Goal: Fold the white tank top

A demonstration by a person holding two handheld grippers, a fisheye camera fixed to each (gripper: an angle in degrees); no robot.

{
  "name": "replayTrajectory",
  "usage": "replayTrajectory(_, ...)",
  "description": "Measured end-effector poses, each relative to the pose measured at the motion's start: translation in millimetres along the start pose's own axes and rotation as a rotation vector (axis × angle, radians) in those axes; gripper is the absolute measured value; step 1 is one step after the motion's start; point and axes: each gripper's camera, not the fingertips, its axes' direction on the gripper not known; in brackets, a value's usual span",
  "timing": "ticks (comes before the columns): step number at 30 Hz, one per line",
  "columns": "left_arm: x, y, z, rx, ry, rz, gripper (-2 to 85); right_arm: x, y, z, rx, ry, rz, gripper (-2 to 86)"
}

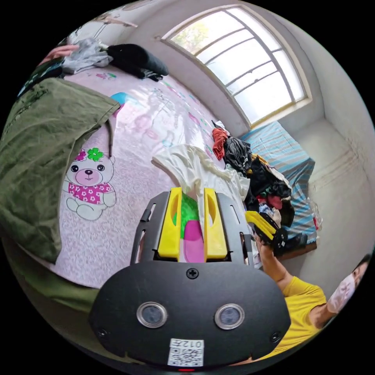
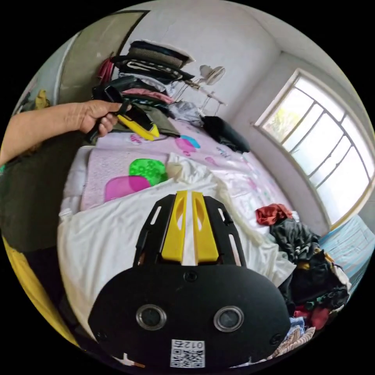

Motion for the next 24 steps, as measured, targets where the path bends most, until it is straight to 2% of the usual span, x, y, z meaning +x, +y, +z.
replayTrajectory(1, -8.4, -7.9, 12.6, 0.020, 0.028, -0.007, 7.3, 10.3, -2.8, 18.4, 0.000, 0.059, 0.020, 0.9)
replayTrajectory(3, -14.5, -18.5, 32.0, 0.054, 0.069, -0.007, 7.0, 36.5, -5.8, 53.0, -0.073, 0.018, 0.069, 0.5)
replayTrajectory(8, 13.8, -37.8, 81.0, 0.324, 0.219, 0.013, 5.2, 163.5, 26.5, 136.4, -0.163, -0.232, 0.595, 0.3)
replayTrajectory(9, 34.6, -49.0, 109.1, 0.317, 0.229, 0.043, 4.8, 175.1, 31.6, 142.8, -0.169, -0.250, 0.638, 0.4)
replayTrajectory(11, 71.7, -76.2, 172.4, 0.135, 0.219, 0.115, 4.4, 211.9, 48.7, 160.9, -0.200, -0.248, 0.738, 0.7)
replayTrajectory(13, 120.2, -103.1, 252.7, -0.111, 0.235, 0.264, 4.4, 229.6, 52.3, 167.2, -0.226, -0.179, 0.709, 1.3)
replayTrajectory(15, 151.0, -113.6, 291.6, -0.221, 0.144, 0.355, 4.7, 243.0, 49.4, 175.0, -0.259, -0.119, 0.645, 1.8)
replayTrajectory(19, 198.5, -115.2, 347.6, -0.283, -0.131, 0.457, 5.6, 262.5, 25.3, 206.4, -0.321, -0.111, 0.496, 3.2)
replayTrajectory(22, 204.3, -104.3, 391.3, -0.297, -0.230, 0.476, 5.8, 262.0, 2.1, 238.2, -0.394, -0.129, 0.358, 5.1)
replayTrajectory(24, 194.1, -93.1, 414.3, -0.280, -0.223, 0.460, 5.8, 258.8, -8.8, 257.9, -0.440, -0.118, 0.271, 6.1)
